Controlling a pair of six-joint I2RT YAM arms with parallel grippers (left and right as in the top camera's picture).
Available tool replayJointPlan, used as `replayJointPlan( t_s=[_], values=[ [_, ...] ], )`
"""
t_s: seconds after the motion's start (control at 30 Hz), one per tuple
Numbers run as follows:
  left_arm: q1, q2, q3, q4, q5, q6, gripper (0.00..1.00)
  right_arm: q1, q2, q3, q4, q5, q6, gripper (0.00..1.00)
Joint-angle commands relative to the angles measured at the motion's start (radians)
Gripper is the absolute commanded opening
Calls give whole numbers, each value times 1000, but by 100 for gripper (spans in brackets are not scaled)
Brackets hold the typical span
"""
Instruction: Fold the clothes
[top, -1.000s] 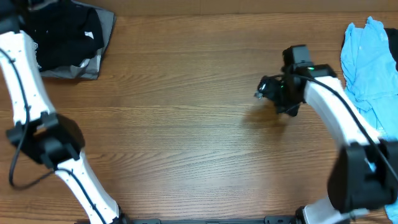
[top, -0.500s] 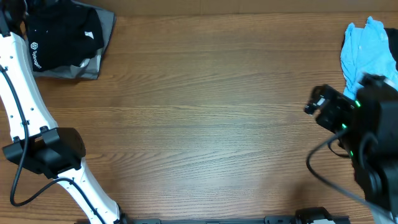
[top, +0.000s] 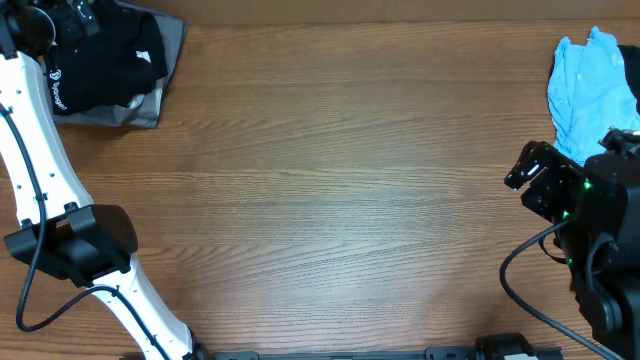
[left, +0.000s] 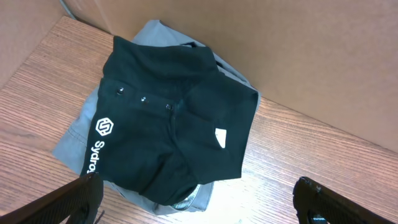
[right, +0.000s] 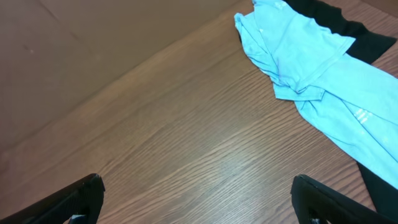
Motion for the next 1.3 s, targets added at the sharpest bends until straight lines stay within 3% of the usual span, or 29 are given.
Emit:
replayJointPlan(
  t_s=[0.0,0.3,0.8,0.97,1.07,1.27],
  values=[
    [-2,3,1,1,7,-11,100,0,6,9,-13,0,5,100],
    [-2,3,1,1,6,-11,100,-12,-43,-109,1,0,18,100],
    [-2,3,1,1,6,-11,100,-124,-604,-969,738,-108,20,100],
    [-2,3,1,1,7,-11,100,-127,-725,-1122,875,-132,13,100],
    [-2,3,1,1,6,-11,100,-112,-782,-1184,948,-194,-91,100],
    [-2,3,1,1,6,-11,100,-99,-871,-1242,983,-222,-138,100]
  ],
)
